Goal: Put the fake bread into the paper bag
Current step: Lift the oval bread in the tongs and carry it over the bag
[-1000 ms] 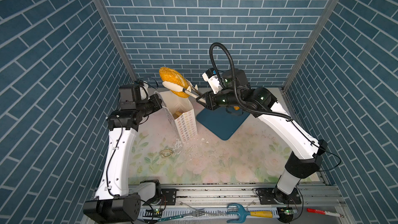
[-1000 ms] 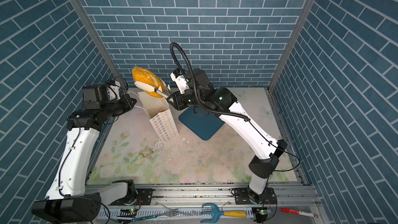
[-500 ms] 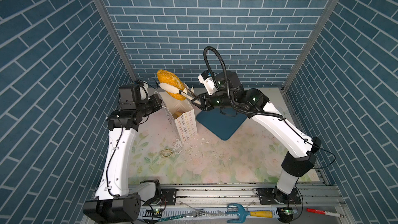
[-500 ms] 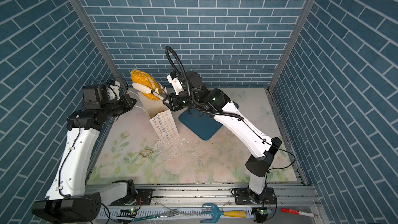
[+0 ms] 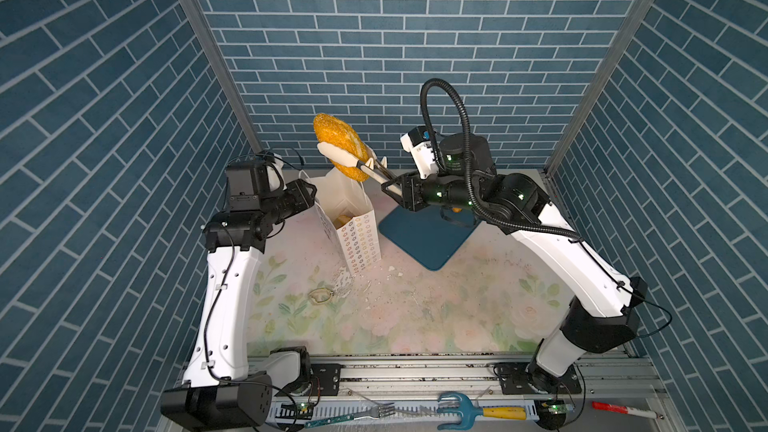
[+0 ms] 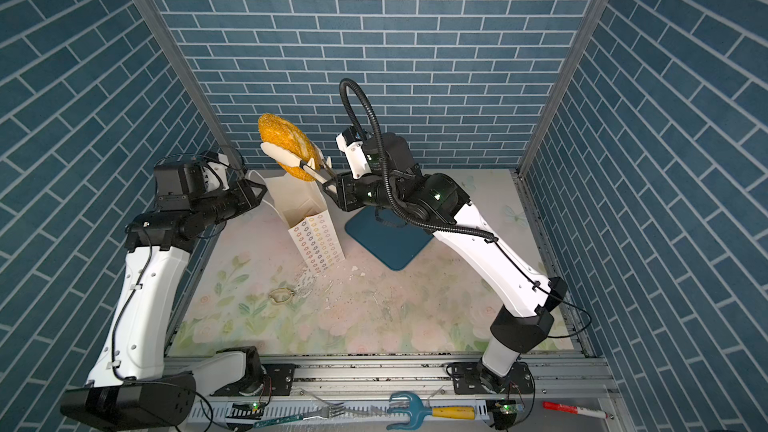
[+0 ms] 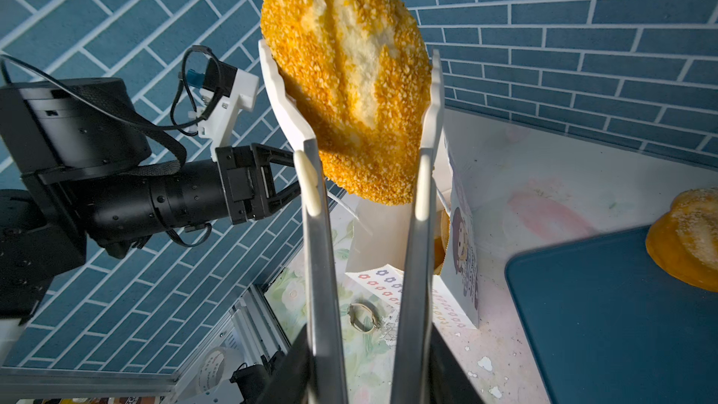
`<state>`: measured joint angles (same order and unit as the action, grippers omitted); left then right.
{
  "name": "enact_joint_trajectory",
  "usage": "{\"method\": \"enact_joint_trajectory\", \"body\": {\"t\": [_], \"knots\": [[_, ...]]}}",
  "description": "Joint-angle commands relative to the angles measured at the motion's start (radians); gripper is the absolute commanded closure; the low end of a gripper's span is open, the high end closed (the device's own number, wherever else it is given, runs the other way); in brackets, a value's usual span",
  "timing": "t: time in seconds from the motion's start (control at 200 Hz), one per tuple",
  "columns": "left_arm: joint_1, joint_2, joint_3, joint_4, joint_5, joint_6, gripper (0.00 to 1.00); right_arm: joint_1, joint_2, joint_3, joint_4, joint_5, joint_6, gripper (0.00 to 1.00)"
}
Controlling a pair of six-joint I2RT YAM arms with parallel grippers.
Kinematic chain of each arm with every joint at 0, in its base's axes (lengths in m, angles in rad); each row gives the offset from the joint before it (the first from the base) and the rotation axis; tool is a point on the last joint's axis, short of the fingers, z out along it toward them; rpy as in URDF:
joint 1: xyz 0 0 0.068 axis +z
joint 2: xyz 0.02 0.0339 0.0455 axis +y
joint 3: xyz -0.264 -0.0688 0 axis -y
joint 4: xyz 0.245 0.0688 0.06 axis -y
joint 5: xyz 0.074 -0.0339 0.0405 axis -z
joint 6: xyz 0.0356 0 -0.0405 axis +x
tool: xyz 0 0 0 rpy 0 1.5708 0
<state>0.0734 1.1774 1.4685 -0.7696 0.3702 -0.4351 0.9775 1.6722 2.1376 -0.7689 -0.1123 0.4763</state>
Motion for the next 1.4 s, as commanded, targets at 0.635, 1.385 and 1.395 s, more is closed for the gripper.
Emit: {"method": "enact_joint_trajectory", "body": {"t": [0.635,1.385,1.395], "knots": [[0.089,0.058,-0.002,0.078,0.111,-0.031,0.63,0.011,0.098,0.029,0.105,-0.093,0.110,0.69],[0.089,0.033,-0.010,0.050,0.095,-0.015,0.97,0.086,0.068,0.074,0.025,0.010,-0.021,0.69],[0.089,0.032,-0.010,0.050,0.095,-0.013,0.98,0.086,0.066,0.068,0.029,0.008,-0.020,0.69]]}}
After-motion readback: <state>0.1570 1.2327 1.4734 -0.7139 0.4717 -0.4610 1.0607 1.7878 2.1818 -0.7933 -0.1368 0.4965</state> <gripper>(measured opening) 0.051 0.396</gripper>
